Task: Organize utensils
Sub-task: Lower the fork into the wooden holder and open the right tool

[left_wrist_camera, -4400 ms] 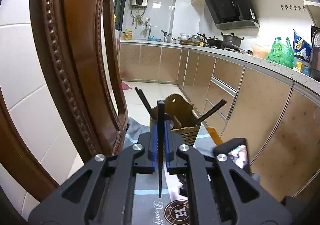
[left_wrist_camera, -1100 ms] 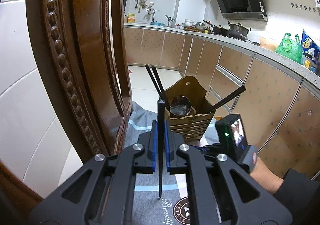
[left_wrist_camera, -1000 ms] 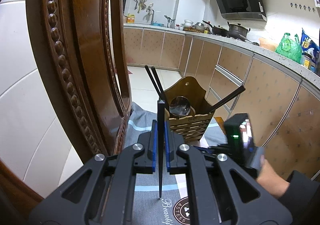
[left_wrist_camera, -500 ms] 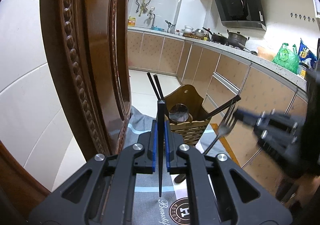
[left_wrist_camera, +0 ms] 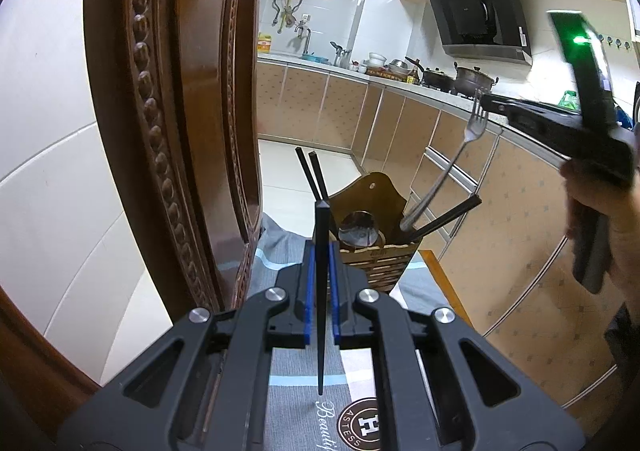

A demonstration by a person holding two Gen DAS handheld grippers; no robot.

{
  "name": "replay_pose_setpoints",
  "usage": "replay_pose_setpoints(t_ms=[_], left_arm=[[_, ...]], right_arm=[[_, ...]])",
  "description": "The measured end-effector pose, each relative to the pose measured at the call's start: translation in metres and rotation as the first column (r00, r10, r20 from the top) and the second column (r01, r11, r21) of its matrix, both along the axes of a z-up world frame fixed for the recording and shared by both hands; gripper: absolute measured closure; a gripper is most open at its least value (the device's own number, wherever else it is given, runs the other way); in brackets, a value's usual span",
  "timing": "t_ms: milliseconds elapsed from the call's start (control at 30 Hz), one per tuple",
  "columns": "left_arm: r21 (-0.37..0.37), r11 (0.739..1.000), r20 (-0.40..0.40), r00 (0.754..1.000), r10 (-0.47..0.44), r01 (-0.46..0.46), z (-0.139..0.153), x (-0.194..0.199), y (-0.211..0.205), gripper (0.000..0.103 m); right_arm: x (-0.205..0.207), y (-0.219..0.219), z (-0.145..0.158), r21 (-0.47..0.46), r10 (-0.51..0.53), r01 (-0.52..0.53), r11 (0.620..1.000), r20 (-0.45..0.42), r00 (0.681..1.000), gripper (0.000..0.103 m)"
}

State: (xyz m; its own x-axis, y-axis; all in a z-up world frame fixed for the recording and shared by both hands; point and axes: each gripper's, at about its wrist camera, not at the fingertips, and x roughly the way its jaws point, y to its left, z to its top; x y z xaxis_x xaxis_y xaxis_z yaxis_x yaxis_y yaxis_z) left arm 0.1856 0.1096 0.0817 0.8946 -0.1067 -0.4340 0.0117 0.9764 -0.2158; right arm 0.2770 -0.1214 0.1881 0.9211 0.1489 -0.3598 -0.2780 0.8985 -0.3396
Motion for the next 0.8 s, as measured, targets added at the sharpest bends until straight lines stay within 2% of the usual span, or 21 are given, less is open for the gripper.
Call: replay_pose_setpoints(t_ms=[133, 233, 333, 400, 433, 467, 500, 567, 633, 700, 733, 800], left_arm=[[0.002, 1.000, -0.001, 1.000, 0.004, -0.004, 0.000, 0.001, 0.000, 0.097], [0.001, 1.000, -0.005, 1.000, 0.002, -0.002, -0.001, 0.002, -0.001, 0.097], [-0.001, 1.000, -0.009, 1.000, -0.001, 0.001, -0.002, 0.004, -0.001, 0.097], [-0.005, 1.000, -0.010, 1.000, 0.002, -0.002, -0.002, 0.004, 0.000, 0.097], [-0.009, 1.000, -0.008, 1.000, 0.003, -0.003, -0.001, 0.004, 0.000, 0.097], [-0.014, 1.000, -0.006, 1.000, 0.002, -0.002, -0.001, 0.004, 0.001, 0.097], [-0.018, 1.000, -0.003, 1.000, -0.001, 0.001, 0.000, 0.003, 0.001, 0.097], [-0.025, 1.000, 0.011, 1.000, -0.003, 0.004, 0.003, 0.000, 0.001, 0.097], [-0.028, 1.000, 0.025, 1.000, -0.010, 0.010, 0.007, -0.004, -0.001, 0.097], [-0.033, 0.999, 0.047, 0.999, -0.021, 0.023, 0.017, -0.009, -0.003, 0.097], [-0.040, 0.999, 0.065, 0.997, -0.027, 0.029, 0.026, -0.013, -0.004, 0.097], [-0.053, 0.998, 0.100, 0.995, -0.019, 0.025, 0.044, -0.016, -0.005, 0.097]], right_arm=[[0.021, 0.007, -0.028, -0.015, -0.052, 0.052, 0.999, 0.010, 0.999, 0.101], [0.035, 0.008, -0.057, 0.007, -0.046, 0.046, 0.999, -0.060, 0.997, 0.101], [0.038, 0.001, -0.084, 0.085, -0.012, 0.024, 0.996, -0.140, 0.990, 0.098], [0.031, -0.011, -0.090, 0.155, 0.019, 0.010, 0.988, -0.184, 0.983, 0.078], [0.021, -0.020, -0.088, 0.203, 0.035, 0.002, 0.979, -0.180, 0.983, 0.058], [0.006, -0.031, -0.084, 0.255, 0.048, -0.008, 0.967, -0.152, 0.987, 0.041], [-0.007, -0.039, -0.080, 0.290, 0.058, -0.017, 0.957, -0.132, 0.990, 0.035], [-0.047, -0.067, -0.074, 0.389, 0.085, -0.048, 0.920, -0.078, 0.993, 0.014], [-0.082, -0.087, -0.079, 0.458, 0.088, -0.061, 0.887, -0.039, 0.995, 0.003], [-0.118, -0.111, -0.103, 0.517, 0.068, -0.045, 0.855, -0.025, 0.997, 0.003], [-0.124, -0.114, -0.111, 0.525, 0.065, -0.034, 0.851, -0.041, 0.997, 0.003], [-0.125, -0.114, -0.137, 0.496, 0.087, 0.000, 0.868, -0.152, 0.985, 0.003]])
